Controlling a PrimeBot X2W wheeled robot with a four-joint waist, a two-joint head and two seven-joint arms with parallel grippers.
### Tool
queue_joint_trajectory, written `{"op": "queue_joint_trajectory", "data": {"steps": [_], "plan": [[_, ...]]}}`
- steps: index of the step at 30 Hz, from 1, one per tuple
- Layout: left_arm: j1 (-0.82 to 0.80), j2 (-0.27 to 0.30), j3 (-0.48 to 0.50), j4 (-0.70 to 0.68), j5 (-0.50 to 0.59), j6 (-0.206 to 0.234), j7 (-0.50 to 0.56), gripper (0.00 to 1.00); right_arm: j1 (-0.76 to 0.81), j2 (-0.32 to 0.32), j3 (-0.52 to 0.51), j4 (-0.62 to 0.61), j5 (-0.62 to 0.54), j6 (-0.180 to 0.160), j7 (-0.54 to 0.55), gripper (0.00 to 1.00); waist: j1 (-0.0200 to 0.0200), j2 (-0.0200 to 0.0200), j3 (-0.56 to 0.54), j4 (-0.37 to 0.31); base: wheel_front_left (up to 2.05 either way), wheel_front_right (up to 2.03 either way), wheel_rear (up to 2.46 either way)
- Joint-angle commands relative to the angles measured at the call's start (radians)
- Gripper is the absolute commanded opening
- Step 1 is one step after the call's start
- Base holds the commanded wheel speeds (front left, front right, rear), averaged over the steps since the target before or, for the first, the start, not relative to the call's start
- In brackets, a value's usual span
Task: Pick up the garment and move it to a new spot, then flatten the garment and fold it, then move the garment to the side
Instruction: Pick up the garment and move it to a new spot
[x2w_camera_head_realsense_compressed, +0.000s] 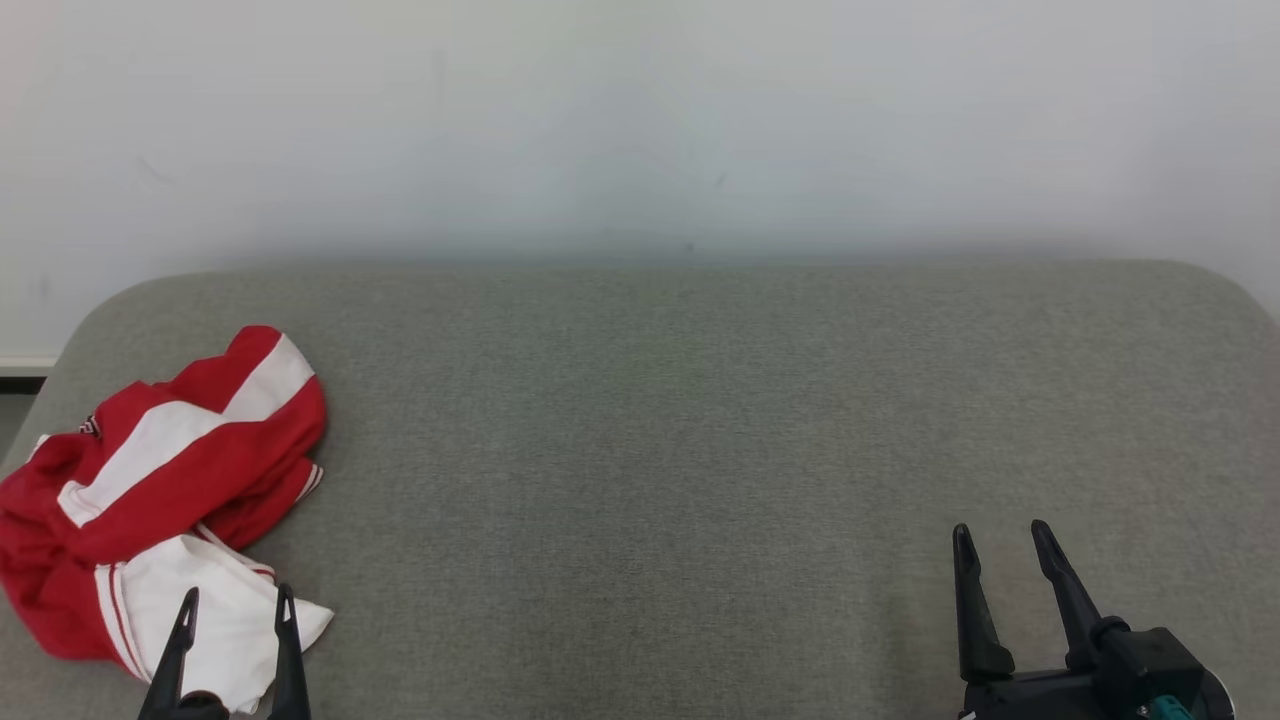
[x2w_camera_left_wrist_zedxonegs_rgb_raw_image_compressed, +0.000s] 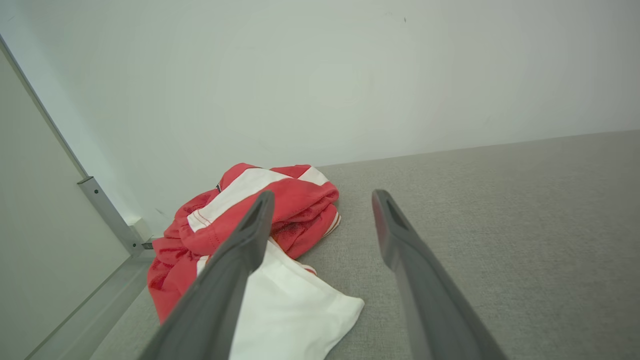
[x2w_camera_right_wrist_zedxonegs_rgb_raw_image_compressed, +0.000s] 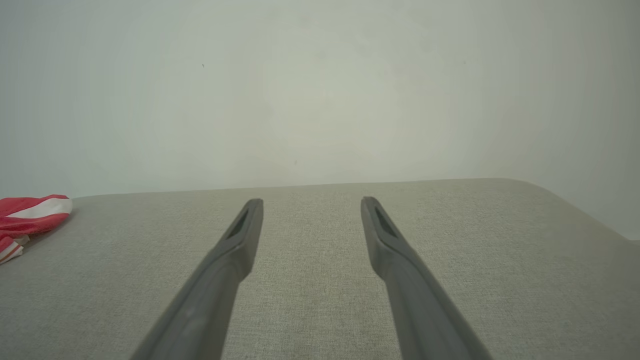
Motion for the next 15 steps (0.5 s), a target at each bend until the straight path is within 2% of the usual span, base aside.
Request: {"op": "queue_joint_trajectory", "data": {"steps": [1, 5, 15], "plan": [[-0.006, -0.003, 0.002, 0.002, 0.006, 0.000, -0.003, 1.00, 0.007, 0.001, -0.001, 0.001, 0.008, 0.003, -0.001, 1.00, 0.0000, 0.0000, 0.001, 0.023, 0.00, 0.00, 0.00], [-0.013, -0.002, 0.008, 0.008, 0.003, -0.004, -0.004, 1.00, 0.013, 0.001, -0.007, 0.006, 0.008, 0.003, -0.001, 1.00, 0.0000, 0.0000, 0.005, 0.079, 0.00, 0.00, 0.00], [-0.023, -0.015, 0.024, 0.014, -0.004, -0.008, -0.004, 1.00, 0.022, 0.001, -0.017, 0.017, 0.018, 0.003, -0.001, 1.00, 0.0000, 0.0000, 0.015, 0.270, 0.00, 0.00, 0.00]]}}
